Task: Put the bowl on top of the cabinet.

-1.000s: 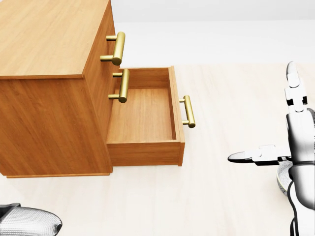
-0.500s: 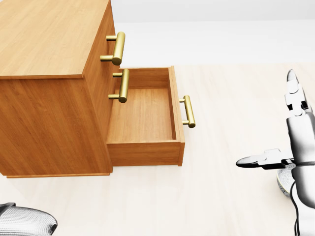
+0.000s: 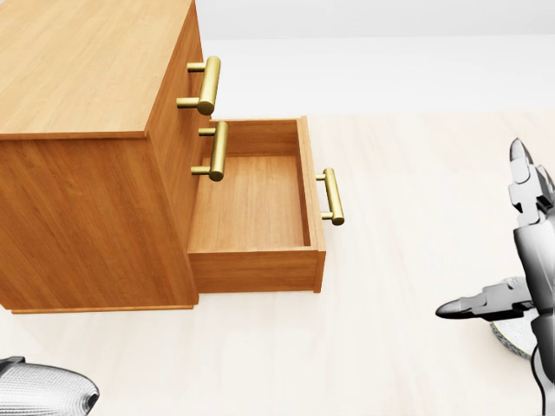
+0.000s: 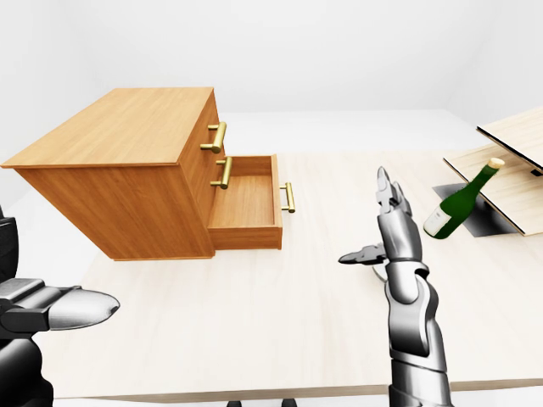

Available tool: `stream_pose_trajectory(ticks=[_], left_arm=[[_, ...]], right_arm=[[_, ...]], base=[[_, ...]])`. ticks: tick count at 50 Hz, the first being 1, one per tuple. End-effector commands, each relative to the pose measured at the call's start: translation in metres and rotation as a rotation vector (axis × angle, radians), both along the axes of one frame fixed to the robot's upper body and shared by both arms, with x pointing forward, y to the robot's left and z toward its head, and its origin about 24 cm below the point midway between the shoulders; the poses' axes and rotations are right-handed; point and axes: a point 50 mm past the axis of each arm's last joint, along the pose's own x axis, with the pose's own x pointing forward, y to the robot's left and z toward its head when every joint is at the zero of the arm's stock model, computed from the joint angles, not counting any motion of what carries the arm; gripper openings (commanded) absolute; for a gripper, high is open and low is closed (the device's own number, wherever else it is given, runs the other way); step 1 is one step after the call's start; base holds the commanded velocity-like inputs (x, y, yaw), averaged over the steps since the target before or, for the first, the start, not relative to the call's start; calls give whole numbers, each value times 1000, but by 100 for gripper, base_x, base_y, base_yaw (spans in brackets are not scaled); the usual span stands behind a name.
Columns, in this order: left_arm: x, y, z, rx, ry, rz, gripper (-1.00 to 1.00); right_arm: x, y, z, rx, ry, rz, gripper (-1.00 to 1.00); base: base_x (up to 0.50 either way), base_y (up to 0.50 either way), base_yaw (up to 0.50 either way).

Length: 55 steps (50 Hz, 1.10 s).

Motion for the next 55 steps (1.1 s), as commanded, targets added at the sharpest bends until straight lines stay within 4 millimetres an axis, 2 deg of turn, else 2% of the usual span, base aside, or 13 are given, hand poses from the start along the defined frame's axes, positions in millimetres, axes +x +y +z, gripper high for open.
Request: stream_pose_trajectory(ticks=[1,14,21,48,55], left_arm=[[0,0,0,1,2,1,100],[0,1,1,-3,-4,3,100],[0,1,1,0,-4,4,100],[0,1,2,4,-11,9,100],[0,2,2,-5,-11,2,100]], right_arm=[[-12,-7,-3,-71,12,7,100],[-20,-12,-6,-84,30,-14,100],[-26,-15,-17,-94,76,-37,100],[-30,-31,-24,-114,116,-97,100],[-29,-34,-34,-113,147,-118,100]], base=[[0,0,0],[0,0,0],[0,0,0],[0,0,0],[0,0,0]])
